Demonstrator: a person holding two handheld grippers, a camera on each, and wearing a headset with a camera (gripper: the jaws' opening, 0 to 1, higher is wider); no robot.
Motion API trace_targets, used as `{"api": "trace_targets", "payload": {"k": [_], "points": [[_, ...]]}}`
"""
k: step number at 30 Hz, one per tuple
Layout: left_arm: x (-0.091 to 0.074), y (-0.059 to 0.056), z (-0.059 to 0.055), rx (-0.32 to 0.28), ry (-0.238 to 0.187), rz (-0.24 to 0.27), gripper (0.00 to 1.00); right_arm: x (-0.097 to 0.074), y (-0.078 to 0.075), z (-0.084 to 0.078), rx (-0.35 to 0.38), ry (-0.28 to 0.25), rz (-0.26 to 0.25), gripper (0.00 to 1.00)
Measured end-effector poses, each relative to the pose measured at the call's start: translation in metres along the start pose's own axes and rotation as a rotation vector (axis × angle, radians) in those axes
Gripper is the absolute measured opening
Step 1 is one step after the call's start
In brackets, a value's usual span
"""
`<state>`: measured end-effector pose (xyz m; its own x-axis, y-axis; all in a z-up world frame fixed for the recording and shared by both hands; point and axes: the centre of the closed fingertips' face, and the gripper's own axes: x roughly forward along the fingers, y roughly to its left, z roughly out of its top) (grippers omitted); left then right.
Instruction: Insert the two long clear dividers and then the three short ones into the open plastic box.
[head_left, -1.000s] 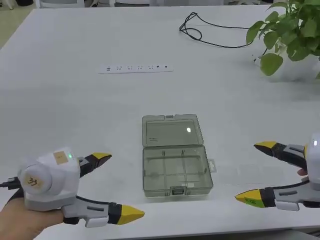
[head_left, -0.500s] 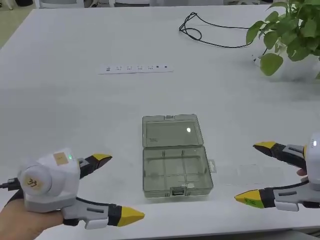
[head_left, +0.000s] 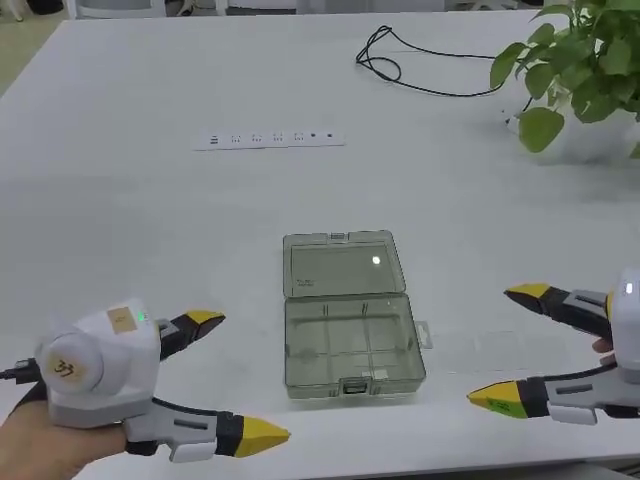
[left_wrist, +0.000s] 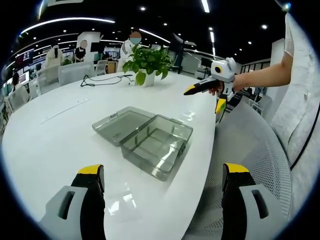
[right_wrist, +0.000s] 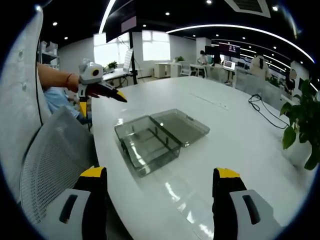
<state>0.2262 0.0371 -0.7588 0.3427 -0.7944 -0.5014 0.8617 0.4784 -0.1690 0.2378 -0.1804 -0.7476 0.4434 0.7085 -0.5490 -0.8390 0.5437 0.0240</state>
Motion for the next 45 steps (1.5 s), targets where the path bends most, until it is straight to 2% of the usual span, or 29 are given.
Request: {"api": "trace_targets", "payload": {"k": [9,22,27,35,40,43,45], "points": [[-0.001,0.004,-0.001,-0.007,0.0,0.008,1.0,0.001,0.0,0.003,0.0,-0.006,-0.002,0.88],[-0.014,0.025,-0.001,-0.038,0.0,0.062,0.98,0.001,0.002,0.001,0.008,-0.004,-0.004,0.87],[-0.021,0.042,-0.005,-0.07,0.004,0.107,0.92,0.002,0.002,0.002,0.008,-0.006,-0.003,0.87],[-0.032,0.064,-0.015,-0.106,0.03,0.157,0.89,0.004,0.004,0.003,0.003,-0.005,0.0,0.87],[-0.037,0.08,-0.025,-0.145,0.065,0.194,0.86,0.005,0.004,0.003,0.005,-0.008,0.001,0.87],[-0.039,0.088,-0.028,-0.138,0.076,0.206,0.83,0.005,0.004,0.004,0.007,-0.011,0.0,0.87],[-0.041,0.096,-0.034,-0.155,0.107,0.221,0.82,0.005,0.004,0.004,0.01,-0.012,-0.001,0.87]]}}
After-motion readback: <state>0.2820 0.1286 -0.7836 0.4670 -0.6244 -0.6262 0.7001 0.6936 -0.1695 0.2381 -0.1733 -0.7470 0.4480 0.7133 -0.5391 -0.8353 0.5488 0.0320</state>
